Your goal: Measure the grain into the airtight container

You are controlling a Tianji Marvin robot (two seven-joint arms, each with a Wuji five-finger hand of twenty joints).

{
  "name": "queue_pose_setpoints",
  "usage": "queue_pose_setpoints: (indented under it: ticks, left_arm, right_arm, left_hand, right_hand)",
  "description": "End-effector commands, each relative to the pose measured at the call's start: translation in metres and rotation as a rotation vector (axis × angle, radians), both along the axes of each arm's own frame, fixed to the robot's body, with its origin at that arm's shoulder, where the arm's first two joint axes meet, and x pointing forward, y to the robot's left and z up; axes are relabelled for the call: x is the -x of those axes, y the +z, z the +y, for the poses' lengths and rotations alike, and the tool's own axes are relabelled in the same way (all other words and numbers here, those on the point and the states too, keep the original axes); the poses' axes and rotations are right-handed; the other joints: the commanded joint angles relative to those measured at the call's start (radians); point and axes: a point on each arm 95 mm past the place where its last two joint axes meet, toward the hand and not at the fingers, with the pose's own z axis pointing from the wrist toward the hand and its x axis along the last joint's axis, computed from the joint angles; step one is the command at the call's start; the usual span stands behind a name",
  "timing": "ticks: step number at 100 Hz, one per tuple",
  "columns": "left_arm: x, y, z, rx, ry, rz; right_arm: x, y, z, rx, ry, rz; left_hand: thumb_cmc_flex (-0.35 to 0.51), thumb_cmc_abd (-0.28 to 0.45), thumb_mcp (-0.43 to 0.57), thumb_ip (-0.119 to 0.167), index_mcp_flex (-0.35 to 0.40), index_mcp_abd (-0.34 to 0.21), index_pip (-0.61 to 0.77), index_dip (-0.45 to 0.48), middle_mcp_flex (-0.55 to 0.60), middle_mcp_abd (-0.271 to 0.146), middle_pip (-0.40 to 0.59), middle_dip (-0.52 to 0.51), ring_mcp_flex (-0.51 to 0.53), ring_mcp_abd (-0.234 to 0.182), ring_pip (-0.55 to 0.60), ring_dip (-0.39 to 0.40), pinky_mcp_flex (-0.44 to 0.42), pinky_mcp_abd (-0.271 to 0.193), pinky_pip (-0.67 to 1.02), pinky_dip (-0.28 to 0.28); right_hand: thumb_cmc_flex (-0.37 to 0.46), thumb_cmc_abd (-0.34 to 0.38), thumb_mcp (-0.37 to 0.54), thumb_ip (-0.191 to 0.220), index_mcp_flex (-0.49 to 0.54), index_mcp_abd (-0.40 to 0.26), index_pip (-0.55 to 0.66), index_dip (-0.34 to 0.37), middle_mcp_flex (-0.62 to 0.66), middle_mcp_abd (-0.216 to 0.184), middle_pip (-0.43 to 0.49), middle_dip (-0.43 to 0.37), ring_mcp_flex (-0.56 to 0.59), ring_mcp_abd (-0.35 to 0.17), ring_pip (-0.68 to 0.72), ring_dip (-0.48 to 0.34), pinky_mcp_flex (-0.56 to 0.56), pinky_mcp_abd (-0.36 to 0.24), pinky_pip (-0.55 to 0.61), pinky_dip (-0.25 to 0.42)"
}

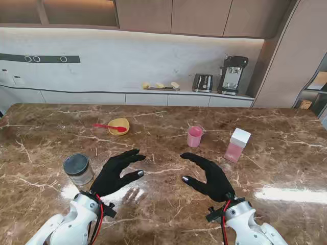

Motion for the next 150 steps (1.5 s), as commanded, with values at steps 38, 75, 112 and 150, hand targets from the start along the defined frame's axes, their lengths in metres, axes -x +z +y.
queue_pose_setpoints:
  ticks: [38,75,112,150]
  left_arm:
    - [0.000,0.012,0.007,-0.059,0.014,-0.023]
    - [-0.012,0.056,0.077,-0.373,0.100,0.007]
    - [-0.045,0.076,0.141,-0.608,0.119,0.197]
    - [-0.077,0.053,0.160,-0.727,0.044,0.420]
  right_arm:
    - [0.001,0.002,0.001,0.008,-0.011,-0.012]
    - [0.004,-0.007,-0.004,0.011,-0.037,0.008]
    - [0.001,-0.007,-0.010,-0.001,-0.062,0.002]
    - [0.003,-0.007,-0.009,-0.012,-0.078,0.017]
  left_hand:
    - [0.004,0.026,-0.018,0.026,-0.006,0.004,-0.010,-0.012,0.002,-0.013,-0.001,-0.004,0.011,-0.038,-0.006,-0.004,-0.003,-0.033,0.022,0.016]
    - [0.045,-0.101,-0.025,0.001,-0.121,-0.031,-0.051,-0.024,-0.103,-0.042,-0.028,-0.020,-0.084,-0.053,-0.039,-0.021,-0.054,0.017,-0.079,-0.035]
    - [0.050,-0.393,0.136,-0.034,-0.201,-0.077,-0.089,-0.053,-0.211,-0.023,-0.048,-0.043,-0.194,0.068,-0.043,-0.039,-0.057,0.255,-0.121,-0.044]
    - [0.048,-0.429,0.146,-0.058,-0.353,-0.153,-0.159,-0.083,-0.293,-0.034,-0.178,-0.075,-0.258,0.079,-0.032,-0.040,-0.041,0.305,-0.071,0.005]
  right_hand:
    - [-0.038,0.016,-0.021,0.046,-0.024,-0.022,-0.002,-0.002,-0.008,-0.021,-0.001,-0.005,-0.016,0.002,0.002,0.003,0.001,0.010,-0.013,-0.010]
    - [-0.037,0.011,-0.009,0.044,-0.022,-0.023,-0.001,0.001,-0.006,-0.021,-0.002,0.000,-0.013,0.000,0.002,0.009,0.004,0.013,-0.011,0.000]
    - [-0.034,0.013,-0.003,0.042,-0.018,-0.024,0.001,0.002,-0.003,-0.021,-0.001,0.002,-0.010,0.002,0.003,0.011,0.000,0.028,-0.011,0.006]
    - [-0.025,0.012,0.011,0.039,-0.020,-0.025,0.000,0.003,-0.001,-0.021,0.001,0.006,-0.014,0.011,0.006,0.020,-0.014,0.071,0.000,0.028]
